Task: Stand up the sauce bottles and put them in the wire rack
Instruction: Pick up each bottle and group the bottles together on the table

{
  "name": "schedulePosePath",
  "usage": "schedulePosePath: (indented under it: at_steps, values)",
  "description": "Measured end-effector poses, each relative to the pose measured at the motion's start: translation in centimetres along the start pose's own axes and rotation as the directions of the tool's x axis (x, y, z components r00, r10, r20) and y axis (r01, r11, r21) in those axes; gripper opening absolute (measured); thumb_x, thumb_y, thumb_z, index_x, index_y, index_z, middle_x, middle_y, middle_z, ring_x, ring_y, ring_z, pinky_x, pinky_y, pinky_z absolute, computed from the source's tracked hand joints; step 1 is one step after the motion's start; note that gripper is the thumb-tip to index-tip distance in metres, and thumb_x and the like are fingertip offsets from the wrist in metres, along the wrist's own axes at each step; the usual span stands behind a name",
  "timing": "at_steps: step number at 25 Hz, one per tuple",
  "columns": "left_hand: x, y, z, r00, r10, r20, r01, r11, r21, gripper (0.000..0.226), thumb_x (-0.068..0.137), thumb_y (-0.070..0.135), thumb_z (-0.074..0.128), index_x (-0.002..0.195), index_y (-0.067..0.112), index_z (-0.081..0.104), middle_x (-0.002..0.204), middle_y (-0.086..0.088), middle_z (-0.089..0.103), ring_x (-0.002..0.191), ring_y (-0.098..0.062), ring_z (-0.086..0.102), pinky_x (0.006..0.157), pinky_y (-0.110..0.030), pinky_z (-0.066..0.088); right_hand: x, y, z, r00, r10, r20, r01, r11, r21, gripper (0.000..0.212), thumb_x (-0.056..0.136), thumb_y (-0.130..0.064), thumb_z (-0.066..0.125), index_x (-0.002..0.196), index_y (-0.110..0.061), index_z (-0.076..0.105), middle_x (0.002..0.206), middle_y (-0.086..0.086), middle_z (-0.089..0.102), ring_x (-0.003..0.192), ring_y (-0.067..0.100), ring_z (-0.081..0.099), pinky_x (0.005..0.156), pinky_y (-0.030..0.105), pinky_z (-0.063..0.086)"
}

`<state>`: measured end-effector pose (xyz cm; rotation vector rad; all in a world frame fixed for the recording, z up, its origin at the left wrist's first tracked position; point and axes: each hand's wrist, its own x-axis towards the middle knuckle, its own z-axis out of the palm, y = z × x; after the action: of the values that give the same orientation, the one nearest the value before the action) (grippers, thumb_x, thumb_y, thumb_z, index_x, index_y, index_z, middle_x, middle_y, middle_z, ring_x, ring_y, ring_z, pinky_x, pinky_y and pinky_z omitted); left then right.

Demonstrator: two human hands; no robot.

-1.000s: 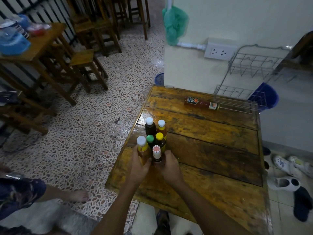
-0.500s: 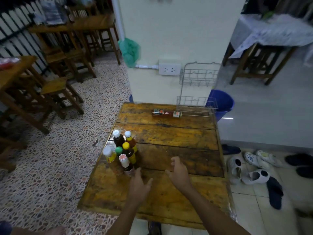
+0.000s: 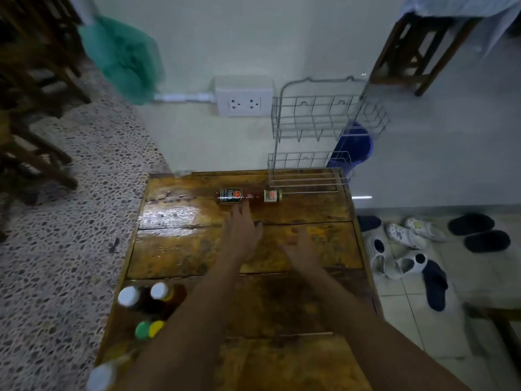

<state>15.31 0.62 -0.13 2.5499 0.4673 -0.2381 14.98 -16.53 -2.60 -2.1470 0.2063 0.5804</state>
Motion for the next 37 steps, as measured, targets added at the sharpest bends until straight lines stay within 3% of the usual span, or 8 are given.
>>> schedulePosePath:
  at_steps: [6, 11, 15, 18, 22, 28, 32, 37]
  values:
    - [10.7, -2.7, 0.7, 0.994, 0.107, 0.012, -0.102, 0.910, 0.401, 0.072, 0.098, 0.021, 0.063, 0.159, 0.019, 0.024, 0.169, -0.009, 0.021, 0.157, -0.033, 0.014, 0.123, -0.054, 0.021, 10.9, -2.4, 1.9, 0.995, 0.101, -0.021, -0.090, 0.947, 0.308, 0.052, 0.088, -0.042, 0.068, 0.135, -0.031, 0.047, 0.128, 0.002, 0.062, 0.110, 0.026, 0.064, 0.088, 0.053, 0.057]
    - [12.3, -3.2, 1.2, 0.990, 0.144, -0.001, -0.125, 0.861, 0.493, 0.062, 0.093, 0.020, 0.069, 0.149, 0.022, 0.043, 0.149, -0.004, 0.051, 0.140, -0.030, 0.043, 0.114, -0.054, 0.032, 13.2, -3.8, 2.8, 0.973, 0.229, -0.016, -0.191, 0.849, 0.493, 0.054, 0.089, -0.046, 0.071, 0.136, -0.026, 0.055, 0.120, 0.009, 0.063, 0.102, 0.027, 0.068, 0.058, 0.030, 0.061]
    - [9.9, -3.0, 0.9, 0.993, 0.115, 0.020, -0.111, 0.880, 0.461, 0.064, 0.093, 0.021, 0.069, 0.150, 0.027, 0.040, 0.149, 0.000, 0.049, 0.140, -0.028, 0.042, 0.111, -0.051, 0.033, 11.2, -3.9, 2.5, 0.974, 0.227, -0.027, -0.171, 0.801, 0.574, 0.049, 0.085, -0.044, 0.077, 0.123, -0.019, 0.060, 0.118, 0.009, 0.066, 0.098, 0.024, 0.070, 0.065, 0.038, 0.064]
    - [5.4, -2.6, 1.1, 0.997, 0.076, 0.009, -0.074, 0.930, 0.360, 0.065, 0.094, 0.030, 0.069, 0.151, 0.027, 0.037, 0.147, 0.000, 0.051, 0.134, -0.028, 0.049, 0.107, -0.050, 0.038, 8.2, -4.5, 1.0, 0.984, 0.157, -0.087, -0.085, 0.835, 0.543, 0.044, 0.085, -0.038, 0.079, 0.119, -0.022, 0.057, 0.118, 0.006, 0.065, 0.100, 0.023, 0.068, 0.069, 0.044, 0.064]
    - [-0.8, -0.5, 1.5, 0.996, -0.038, -0.083, 0.046, 0.994, 0.096, 0.065, 0.091, 0.032, 0.074, 0.146, 0.025, 0.041, 0.136, -0.005, 0.059, 0.118, -0.030, 0.060, 0.094, -0.050, 0.053, 3.0, -6.1, -1.7, 0.978, -0.143, -0.150, 0.190, 0.909, 0.371, 0.046, 0.075, -0.046, 0.083, 0.110, -0.037, 0.054, 0.107, -0.009, 0.068, 0.097, 0.012, 0.068, 0.075, 0.045, 0.062]
    - [-12.7, -1.2, 5.4, 0.956, -0.178, -0.234, 0.066, 0.906, -0.419, 0.055, 0.088, 0.021, 0.077, 0.131, 0.029, 0.044, 0.121, 0.002, 0.061, 0.111, -0.021, 0.062, 0.085, -0.038, 0.053, -6.1, -6.3, -2.6, 0.856, -0.508, 0.094, 0.509, 0.861, 0.020, 0.049, 0.084, -0.030, 0.080, 0.120, -0.037, 0.048, 0.113, -0.012, 0.065, 0.099, 0.003, 0.063, 0.076, 0.018, 0.052]
    - [-17.5, -2.1, 6.8, 0.903, -0.315, -0.294, 0.120, 0.840, -0.529, 0.046, 0.087, 0.032, 0.079, 0.123, 0.034, 0.049, 0.113, 0.012, 0.061, 0.102, -0.012, 0.061, 0.079, -0.039, 0.055, -9.7, -5.3, -1.2, 0.795, -0.563, 0.228, 0.582, 0.813, -0.020, 0.057, 0.084, -0.032, 0.080, 0.129, -0.040, 0.047, 0.119, -0.010, 0.064, 0.106, 0.005, 0.061, 0.084, 0.027, 0.054]
    - [-19.5, -3.2, 7.3, 0.850, -0.383, -0.361, 0.114, 0.803, -0.585, 0.043, 0.087, 0.027, 0.079, 0.119, 0.030, 0.050, 0.113, 0.008, 0.060, 0.101, -0.012, 0.059, 0.077, -0.037, 0.053, -12.0, -5.4, 0.6, 0.695, -0.641, 0.325, 0.686, 0.727, -0.034, 0.060, 0.081, -0.031, 0.083, 0.130, -0.039, 0.049, 0.121, -0.011, 0.062, 0.107, 0.007, 0.064, 0.085, 0.030, 0.057]
